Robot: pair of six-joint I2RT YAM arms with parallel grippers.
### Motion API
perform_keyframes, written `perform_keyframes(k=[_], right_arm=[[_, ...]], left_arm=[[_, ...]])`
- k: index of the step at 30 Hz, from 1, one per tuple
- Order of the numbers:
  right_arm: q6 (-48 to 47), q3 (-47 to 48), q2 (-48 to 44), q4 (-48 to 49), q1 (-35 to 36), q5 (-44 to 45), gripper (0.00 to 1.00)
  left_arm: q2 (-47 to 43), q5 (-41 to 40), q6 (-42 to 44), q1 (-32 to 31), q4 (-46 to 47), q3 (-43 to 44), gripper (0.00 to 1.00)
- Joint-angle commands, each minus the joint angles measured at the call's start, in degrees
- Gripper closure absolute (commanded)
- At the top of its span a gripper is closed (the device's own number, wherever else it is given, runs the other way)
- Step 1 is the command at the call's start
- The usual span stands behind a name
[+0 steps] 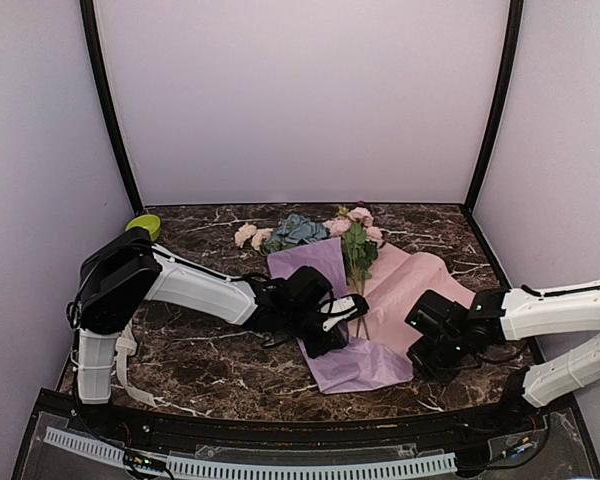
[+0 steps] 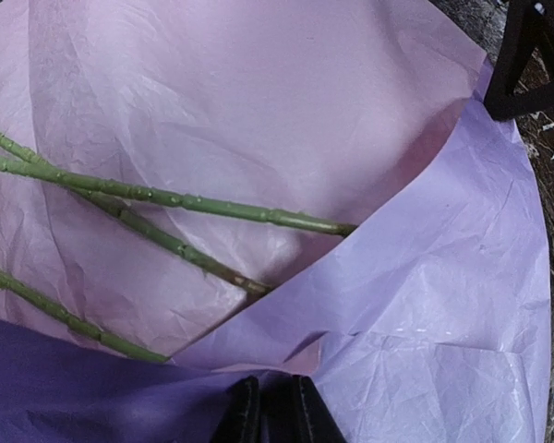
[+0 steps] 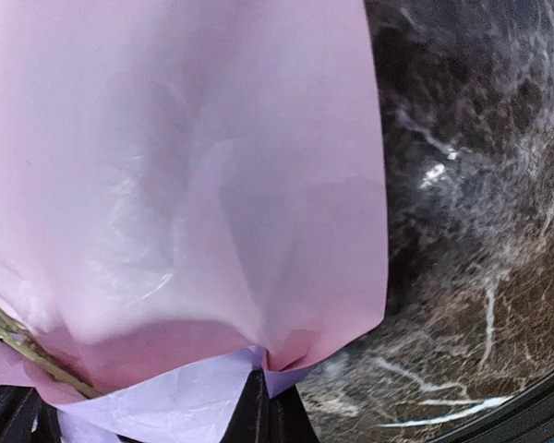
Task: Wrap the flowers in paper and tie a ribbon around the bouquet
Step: Pick up the right corner of the flattened wrapping paper from the center of the board, then fold the right corner of the flattened wrapping paper into a 2/3-folded wrapping paper.
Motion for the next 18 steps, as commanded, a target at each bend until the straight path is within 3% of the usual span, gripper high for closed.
perform_keyframes(k=[1, 6, 12, 18], right_arm=[[-12.78, 9.94, 3.92, -7.64, 0.52, 9.6, 1.0], [-20.58, 21.97, 8.89, -14.57, 5.31, 19.07, 1.0], [-24.56, 27.21, 10.36, -15.03, 10.7, 25.45, 1.0], [-42.31, 33.46, 16.04, -8.97, 18.4, 30.93, 1.0]], left_arm=[[2.29, 0.5, 0.91, -0.53, -5.71, -0.33, 0.87], [3.27, 0.75, 0.62, -0.52, -6.33, -0.18, 0.88], [3.42, 0.92, -0.48, -0.49, -5.16, -0.91, 0.88], [3.39, 1.69, -1.97, -0.36, -3.67, -1.24, 0.88]])
